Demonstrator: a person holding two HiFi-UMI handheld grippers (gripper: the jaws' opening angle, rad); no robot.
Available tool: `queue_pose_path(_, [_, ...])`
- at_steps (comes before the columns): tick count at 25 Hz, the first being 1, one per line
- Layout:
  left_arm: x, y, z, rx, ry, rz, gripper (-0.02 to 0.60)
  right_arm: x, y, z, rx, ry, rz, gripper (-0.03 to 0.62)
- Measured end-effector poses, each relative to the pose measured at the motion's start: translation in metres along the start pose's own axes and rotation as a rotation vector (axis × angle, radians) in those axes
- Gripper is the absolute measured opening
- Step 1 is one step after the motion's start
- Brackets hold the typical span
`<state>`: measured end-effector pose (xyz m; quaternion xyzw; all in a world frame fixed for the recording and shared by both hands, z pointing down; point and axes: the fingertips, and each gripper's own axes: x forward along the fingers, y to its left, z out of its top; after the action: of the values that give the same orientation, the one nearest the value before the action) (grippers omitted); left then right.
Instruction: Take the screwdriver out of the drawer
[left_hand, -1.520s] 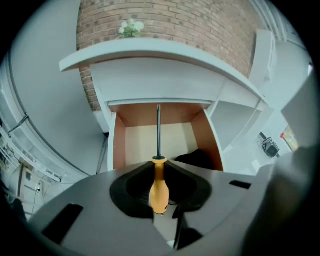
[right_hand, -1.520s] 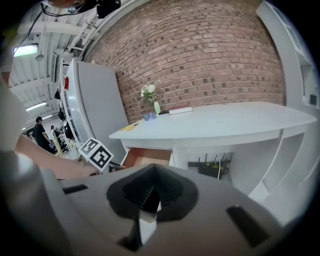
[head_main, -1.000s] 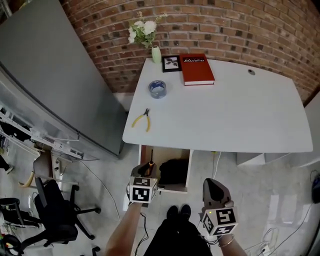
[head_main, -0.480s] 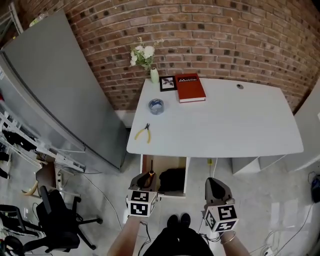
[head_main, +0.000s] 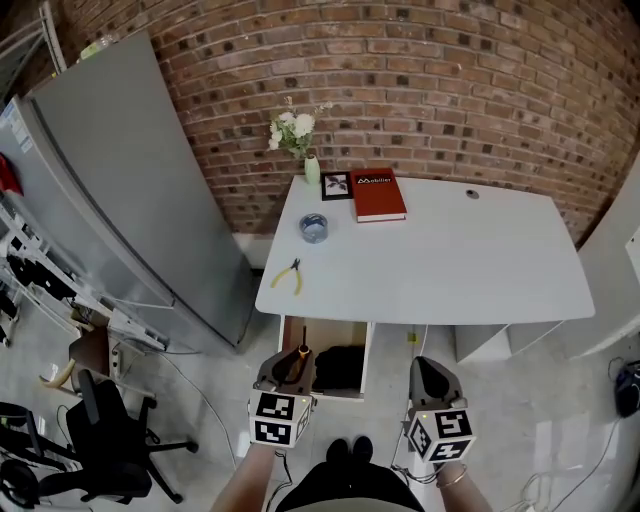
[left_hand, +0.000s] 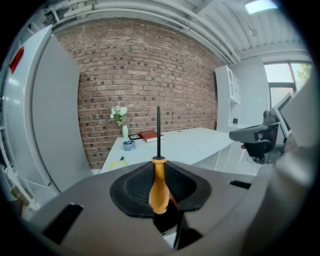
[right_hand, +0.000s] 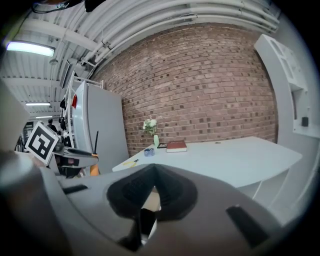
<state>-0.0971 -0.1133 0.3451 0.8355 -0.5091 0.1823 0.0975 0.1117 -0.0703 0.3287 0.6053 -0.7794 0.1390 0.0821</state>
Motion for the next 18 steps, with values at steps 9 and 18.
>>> queue_pose_path(9, [-0.009, -0.013, 0.021, -0.013, -0.049, -0.006, 0.06, -0.015, -0.011, 0.019, -0.022, -0.036, -0.017, 0.002])
queue_pose_path(18, [-0.016, -0.017, 0.029, -0.011, -0.062, 0.005, 0.06, -0.022, -0.015, 0.025, -0.02, -0.051, -0.017, 0.002])
